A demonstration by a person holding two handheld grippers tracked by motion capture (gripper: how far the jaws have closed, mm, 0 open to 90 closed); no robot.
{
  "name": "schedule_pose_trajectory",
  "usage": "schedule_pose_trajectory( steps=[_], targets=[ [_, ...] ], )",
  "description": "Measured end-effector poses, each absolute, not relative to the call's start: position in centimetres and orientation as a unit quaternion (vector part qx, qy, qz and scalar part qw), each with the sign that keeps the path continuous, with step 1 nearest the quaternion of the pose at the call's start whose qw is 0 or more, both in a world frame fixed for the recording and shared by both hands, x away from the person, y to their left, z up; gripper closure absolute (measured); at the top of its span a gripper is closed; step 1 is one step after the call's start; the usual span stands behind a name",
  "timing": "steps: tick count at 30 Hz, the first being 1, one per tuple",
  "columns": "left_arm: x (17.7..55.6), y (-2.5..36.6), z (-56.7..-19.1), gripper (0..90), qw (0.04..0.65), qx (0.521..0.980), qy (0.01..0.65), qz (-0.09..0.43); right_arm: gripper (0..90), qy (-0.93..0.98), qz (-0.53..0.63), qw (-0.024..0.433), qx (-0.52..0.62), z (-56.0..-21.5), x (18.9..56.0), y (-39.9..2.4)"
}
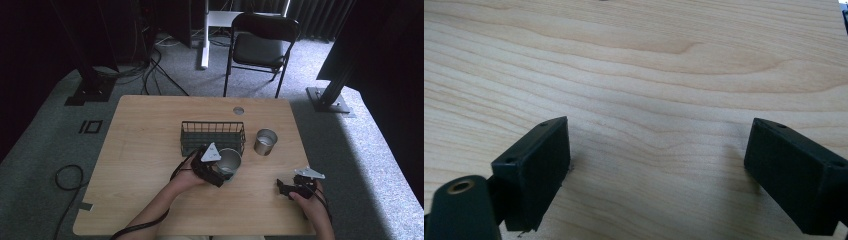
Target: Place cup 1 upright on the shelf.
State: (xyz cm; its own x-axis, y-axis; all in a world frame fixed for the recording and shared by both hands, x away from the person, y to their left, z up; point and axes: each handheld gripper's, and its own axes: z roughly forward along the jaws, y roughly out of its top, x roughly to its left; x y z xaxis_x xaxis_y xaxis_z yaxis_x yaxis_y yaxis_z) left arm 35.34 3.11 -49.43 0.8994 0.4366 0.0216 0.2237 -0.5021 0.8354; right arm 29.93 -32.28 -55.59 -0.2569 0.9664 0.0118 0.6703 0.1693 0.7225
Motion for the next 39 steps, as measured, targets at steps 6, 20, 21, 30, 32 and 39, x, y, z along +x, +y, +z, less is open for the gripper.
schedule_pose_trajectory(
  steps=[6, 20, 21, 30, 32, 39],
  targets=[
    [35.5, 2.6, -49.5, 2.8, 0.467, 0.856, 0.188, 0.115, 10.7, 0.728, 0.315, 0.235, 0.562, -55.6, 29.9, -32.3],
    [35.7, 1.3, -49.9, 13.3, 0.462, 0.860, 0.185, 0.114, 10.7, 0.728, 0.315, 0.235, 0.562, -55.6, 29.9, -32.3],
    [35.7, 1.2, -49.8, 13.5, 0.459, 0.862, 0.184, 0.115, 10.7, 0.728, 0.315, 0.235, 0.562, -55.6, 29.9, -32.3],
    [35.2, 1.1, -49.3, 14.1, 0.442, 0.870, 0.181, 0.122, 10.7, 0.728, 0.315, 0.235, 0.562, -55.6, 29.9, -32.3],
    [35.2, 1.2, -49.1, 14.1, 0.443, 0.870, 0.182, 0.115, 10.7, 0.728, 0.315, 0.235, 0.562, -55.6, 29.9, -32.3],
    [35.0, 1.7, -48.1, 14.1, 0.442, 0.870, 0.187, 0.115, 10.7, 0.727, 0.315, 0.235, 0.563, -55.6, 29.9, -32.3]
  ],
)
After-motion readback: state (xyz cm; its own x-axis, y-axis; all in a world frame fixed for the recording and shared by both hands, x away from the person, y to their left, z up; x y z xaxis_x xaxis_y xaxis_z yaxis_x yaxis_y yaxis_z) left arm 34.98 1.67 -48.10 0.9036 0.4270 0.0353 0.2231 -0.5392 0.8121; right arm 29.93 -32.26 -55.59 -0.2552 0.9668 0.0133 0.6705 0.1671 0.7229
